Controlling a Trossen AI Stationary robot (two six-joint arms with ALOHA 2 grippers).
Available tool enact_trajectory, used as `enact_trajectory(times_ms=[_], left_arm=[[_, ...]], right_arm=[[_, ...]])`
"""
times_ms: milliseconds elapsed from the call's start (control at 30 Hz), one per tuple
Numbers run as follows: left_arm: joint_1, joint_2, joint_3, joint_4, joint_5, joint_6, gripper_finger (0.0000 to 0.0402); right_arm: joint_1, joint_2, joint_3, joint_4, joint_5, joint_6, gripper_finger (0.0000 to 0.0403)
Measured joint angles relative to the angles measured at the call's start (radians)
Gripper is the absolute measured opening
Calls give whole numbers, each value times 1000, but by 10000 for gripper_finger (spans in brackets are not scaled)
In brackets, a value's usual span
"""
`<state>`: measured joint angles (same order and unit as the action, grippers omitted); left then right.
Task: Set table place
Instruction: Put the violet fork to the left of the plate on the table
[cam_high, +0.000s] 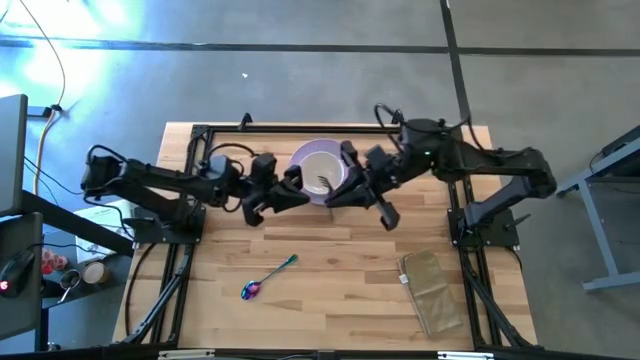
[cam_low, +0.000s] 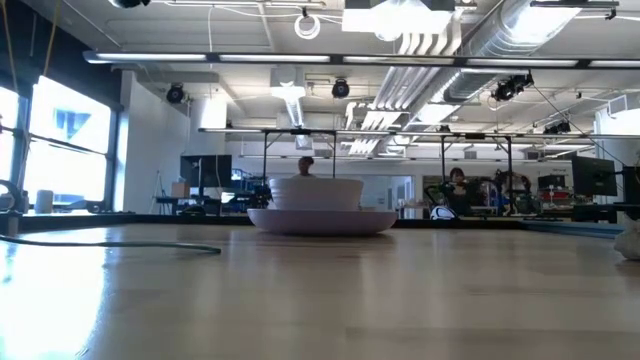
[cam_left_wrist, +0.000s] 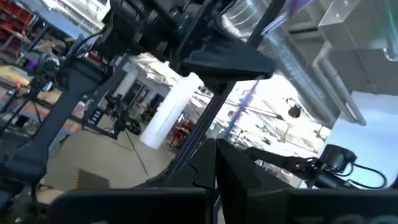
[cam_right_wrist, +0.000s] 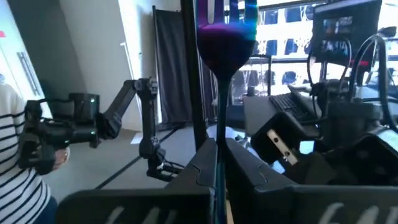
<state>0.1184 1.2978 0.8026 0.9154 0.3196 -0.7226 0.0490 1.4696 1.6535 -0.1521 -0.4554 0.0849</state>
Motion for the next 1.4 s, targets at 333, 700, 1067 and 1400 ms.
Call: enact_trajectory(times_ms=[333,700,1067,1400], left_arm=[[12,38,269,-485,118,215,91],[12,38,405,-636,186,304,203],[13,79,405,-605,209,299,201],[12,109,405,-553,236,273,174]], right_arm=[[-11,17,0,47,-33,39,0],[-21,10,0,45,-17,4,0],[-36,18,0,48,-17,-3,0],[-37,48,0,61,-17,11,0]])
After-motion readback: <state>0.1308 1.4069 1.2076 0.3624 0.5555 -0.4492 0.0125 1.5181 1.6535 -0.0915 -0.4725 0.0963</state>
